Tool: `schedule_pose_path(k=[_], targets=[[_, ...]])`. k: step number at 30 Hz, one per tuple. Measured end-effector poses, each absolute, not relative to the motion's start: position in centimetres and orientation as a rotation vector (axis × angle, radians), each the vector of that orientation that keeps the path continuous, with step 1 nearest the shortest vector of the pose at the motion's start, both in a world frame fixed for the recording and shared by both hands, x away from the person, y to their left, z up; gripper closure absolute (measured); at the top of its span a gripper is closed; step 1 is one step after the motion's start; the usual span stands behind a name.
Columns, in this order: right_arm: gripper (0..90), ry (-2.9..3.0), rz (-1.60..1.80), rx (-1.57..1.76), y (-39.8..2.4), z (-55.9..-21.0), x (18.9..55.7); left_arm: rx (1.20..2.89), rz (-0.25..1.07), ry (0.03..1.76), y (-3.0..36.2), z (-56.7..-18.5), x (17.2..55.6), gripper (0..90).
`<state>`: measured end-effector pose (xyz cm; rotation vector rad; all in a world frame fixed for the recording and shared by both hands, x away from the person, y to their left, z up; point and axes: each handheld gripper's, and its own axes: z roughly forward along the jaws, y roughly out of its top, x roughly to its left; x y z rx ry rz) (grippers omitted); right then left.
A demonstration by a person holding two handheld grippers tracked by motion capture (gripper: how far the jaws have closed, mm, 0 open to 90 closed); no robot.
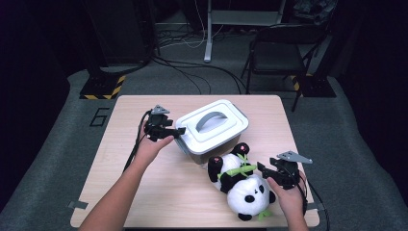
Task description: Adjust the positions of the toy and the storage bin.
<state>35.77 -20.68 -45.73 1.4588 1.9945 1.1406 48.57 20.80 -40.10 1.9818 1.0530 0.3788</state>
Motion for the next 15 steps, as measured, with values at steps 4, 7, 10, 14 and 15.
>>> schedule_pose_path(k=[4, 7, 10, 14, 15], targets=[[41.1, 1.993, 1.137, 1.458, -20.7, -45.8, 35.7, 1.967, 0.364, 1.08, 20.7, -40.5, 49.0, 30.2], [41.0, 1.991, 1.135, 1.46, -20.8, -45.8, 35.5, 1.955, 0.364, 1.078, 20.6, -40.6, 49.2, 30.1], [40.7, 1.985, 1.133, 1.47, -21.0, -45.9, 35.4, 1.957, 0.365, 1.076, 20.4, -40.7, 49.4, 29.8], [40.3, 1.981, 1.133, 1.477, -21.3, -45.9, 35.2, 1.967, 0.37, 1.057, 20.1, -41.0, 49.6, 31.2], [40.3, 1.98, 1.133, 1.482, -21.3, -46.0, 35.1, 1.967, 0.37, 1.057, 20.1, -41.0, 49.6, 31.3]])
